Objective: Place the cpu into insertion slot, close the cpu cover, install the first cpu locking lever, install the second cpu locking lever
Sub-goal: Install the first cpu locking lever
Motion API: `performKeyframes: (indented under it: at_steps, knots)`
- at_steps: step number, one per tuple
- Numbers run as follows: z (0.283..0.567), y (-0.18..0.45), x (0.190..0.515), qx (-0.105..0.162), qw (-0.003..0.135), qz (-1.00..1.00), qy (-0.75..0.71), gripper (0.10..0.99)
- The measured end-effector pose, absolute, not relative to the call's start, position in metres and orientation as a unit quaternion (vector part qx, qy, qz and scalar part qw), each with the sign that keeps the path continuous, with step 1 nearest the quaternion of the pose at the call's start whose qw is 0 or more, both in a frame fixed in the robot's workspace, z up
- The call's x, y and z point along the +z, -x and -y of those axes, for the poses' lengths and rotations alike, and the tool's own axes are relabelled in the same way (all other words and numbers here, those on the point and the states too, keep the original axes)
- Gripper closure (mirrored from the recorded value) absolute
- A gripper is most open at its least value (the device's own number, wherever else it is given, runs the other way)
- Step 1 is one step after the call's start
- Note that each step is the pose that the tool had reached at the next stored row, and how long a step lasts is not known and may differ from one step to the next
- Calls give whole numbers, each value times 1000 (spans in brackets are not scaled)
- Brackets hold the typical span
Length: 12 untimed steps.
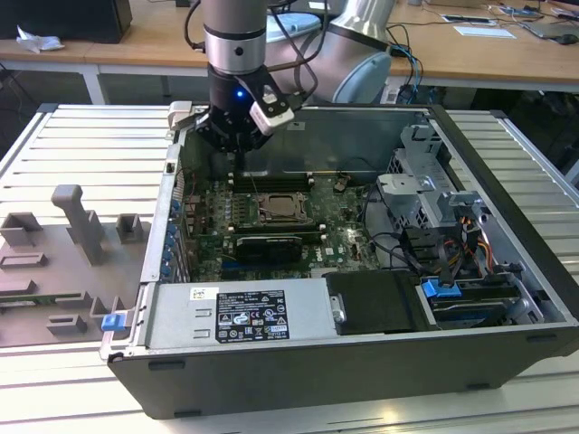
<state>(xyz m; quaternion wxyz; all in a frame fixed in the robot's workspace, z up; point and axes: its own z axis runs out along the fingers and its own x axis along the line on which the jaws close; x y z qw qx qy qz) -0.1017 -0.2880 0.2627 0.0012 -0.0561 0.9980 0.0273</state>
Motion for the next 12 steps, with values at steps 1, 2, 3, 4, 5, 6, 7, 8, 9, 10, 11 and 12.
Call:
performKeyframes:
  at_steps: [1,2,3,4,5,6,7,8,9,10,11,12]
  knots:
    - [288,100,263,27,1,-998,56,980]
    - [288,98,263,27,1,-998,56,980]
    - [288,96,263,27,1,-998,56,980]
    - [288,94,263,27,1,-998,56,980]
    - [288,92,263,27,1,-998,56,980]
    - [288,91,262,27,1,-998,56,980]
    - [288,90,262,27,1,-998,56,980]
    - [288,89,262,27,1,-998,56,980]
    - [288,88,262,27,1,-998,56,980]
    - [288,86,262,27,1,-998,56,980]
    - [288,85,262,27,1,-998,56,980]
    - [288,83,262,27,1,-998,56,980]
